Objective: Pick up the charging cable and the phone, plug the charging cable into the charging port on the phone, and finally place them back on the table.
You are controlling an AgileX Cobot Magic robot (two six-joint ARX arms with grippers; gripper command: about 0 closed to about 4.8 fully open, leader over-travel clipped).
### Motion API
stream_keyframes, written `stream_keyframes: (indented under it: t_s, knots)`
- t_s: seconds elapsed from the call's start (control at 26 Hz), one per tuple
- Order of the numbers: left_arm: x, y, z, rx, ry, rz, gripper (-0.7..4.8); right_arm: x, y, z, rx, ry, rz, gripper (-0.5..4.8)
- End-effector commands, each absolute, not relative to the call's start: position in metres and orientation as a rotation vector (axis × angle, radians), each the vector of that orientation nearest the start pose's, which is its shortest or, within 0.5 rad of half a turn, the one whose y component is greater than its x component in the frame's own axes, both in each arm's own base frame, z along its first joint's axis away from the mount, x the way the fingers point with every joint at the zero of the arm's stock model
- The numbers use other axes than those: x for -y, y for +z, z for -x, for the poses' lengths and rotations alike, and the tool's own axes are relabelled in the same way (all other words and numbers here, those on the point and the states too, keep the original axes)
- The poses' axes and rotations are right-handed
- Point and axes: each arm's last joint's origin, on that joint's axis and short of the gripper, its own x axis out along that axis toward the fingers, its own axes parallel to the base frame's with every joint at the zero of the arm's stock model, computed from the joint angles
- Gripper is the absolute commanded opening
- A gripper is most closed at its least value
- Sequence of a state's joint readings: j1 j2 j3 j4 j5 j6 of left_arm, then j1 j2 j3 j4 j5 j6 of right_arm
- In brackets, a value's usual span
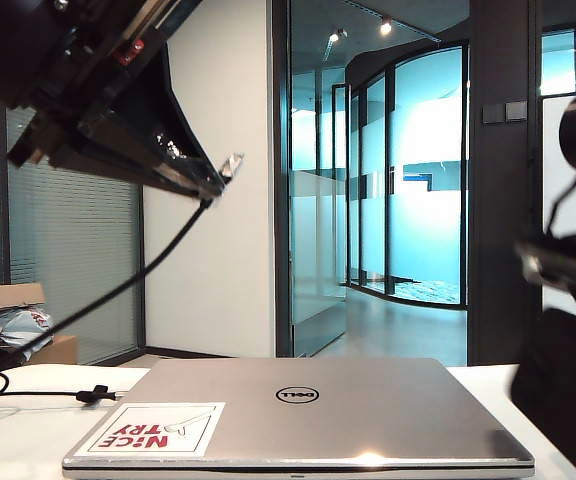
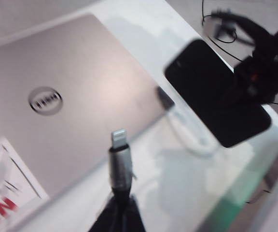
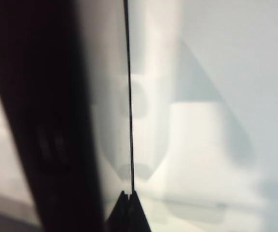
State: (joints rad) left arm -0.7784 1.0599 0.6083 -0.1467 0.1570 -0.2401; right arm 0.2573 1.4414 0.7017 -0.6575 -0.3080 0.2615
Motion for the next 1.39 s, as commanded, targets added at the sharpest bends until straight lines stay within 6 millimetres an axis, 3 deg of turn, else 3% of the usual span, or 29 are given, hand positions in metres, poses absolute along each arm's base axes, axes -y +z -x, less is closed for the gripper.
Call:
stream_keyframes:
  t_s: [0.04,0.15,0.31,0.54,0.81,1.15,1.39]
  knots:
    - [0.159,0.224,-0.146,-0.743,-0.82,0.122,-0.06,-0.072,0.167,-0.221,-1.338,0.45,-0.395,-0.07]
    - [0.164,0.22,-0.138,-0.783,-0.838,0.149,-0.06,-0.079,0.183,-0.233,-1.191,0.607,-0.555,-0.07]
    - [0.168,0.213,-0.13,-0.827,-0.858,0.163,-0.06,-0.086,0.196,-0.246,-1.03,0.758,-0.636,-0.07]
    - [0.173,0.212,-0.122,-0.892,-0.861,0.247,-0.06,-0.091,0.207,-0.26,-0.915,0.842,-0.745,-0.06]
    - [0.183,0.204,-0.129,-0.947,-0.829,0.339,-0.06,-0.101,0.193,-0.277,-0.977,0.947,-0.912,-0.06]
    - [0.187,0.2,-0.132,-0.973,-0.801,0.401,-0.06,-0.127,0.185,-0.273,-1.047,1.046,-0.916,-0.06]
    - [0.188,0.202,-0.132,-0.954,-0.812,0.41,-0.06,-0.129,0.185,-0.272,-1.061,1.059,-0.915,-0.06]
